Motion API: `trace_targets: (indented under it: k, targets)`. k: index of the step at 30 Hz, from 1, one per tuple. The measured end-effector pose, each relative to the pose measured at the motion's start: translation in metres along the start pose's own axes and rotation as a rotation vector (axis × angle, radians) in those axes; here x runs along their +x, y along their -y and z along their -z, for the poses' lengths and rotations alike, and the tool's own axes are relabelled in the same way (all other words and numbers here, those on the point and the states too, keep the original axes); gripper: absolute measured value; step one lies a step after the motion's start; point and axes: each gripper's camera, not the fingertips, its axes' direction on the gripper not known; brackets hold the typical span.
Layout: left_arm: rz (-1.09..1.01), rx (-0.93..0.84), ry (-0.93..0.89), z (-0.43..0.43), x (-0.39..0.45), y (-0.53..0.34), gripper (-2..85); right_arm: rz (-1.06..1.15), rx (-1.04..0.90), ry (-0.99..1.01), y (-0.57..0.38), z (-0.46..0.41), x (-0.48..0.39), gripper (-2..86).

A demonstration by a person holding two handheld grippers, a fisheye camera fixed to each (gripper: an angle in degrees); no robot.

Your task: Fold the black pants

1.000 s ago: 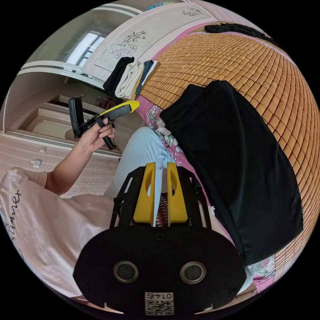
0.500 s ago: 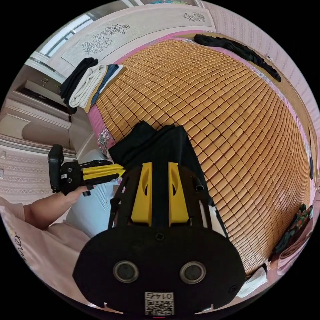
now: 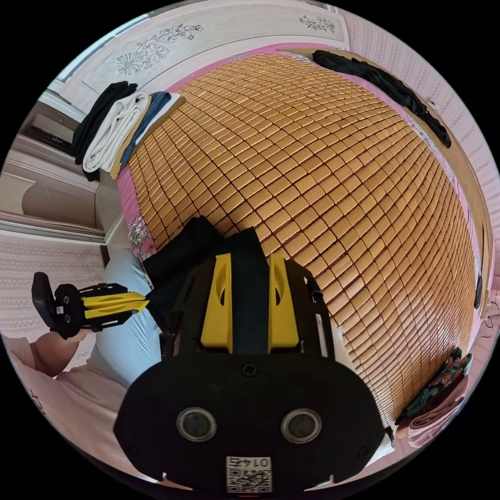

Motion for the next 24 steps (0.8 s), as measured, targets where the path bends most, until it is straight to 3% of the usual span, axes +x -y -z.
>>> trace_targets:
  k: [3, 7, 13, 21, 24]
  targets:
    - [0.029, -0.068, 0.036, -0.003, -0.006, 0.006, 6.2, -0.001, -0.080, 0.002, 0.022, -0.015, -0.001, 10.9]
    - [0.053, 0.020, -0.016, 0.012, -0.014, 0.003, 9.6, 0.021, -0.118, 0.082, 0.033, -0.022, -0.002, 7.1]
    - [0.118, -0.125, -0.096, -0.015, -0.025, 0.013, 6.2, -0.002, -0.062, 0.164, 0.032, -0.004, 0.004, 2.4]
    - [0.020, 0.046, -0.158, 0.049, -0.008, -0.019, 2.7, 0.212, -0.004, 0.121, 0.029, 0.054, -0.017, 1.5]
    - [0.036, 0.108, -0.092, 0.068, -0.008, -0.031, 2.9, 0.255, 0.058, 0.113, 0.041, 0.068, -0.034, 2.5]
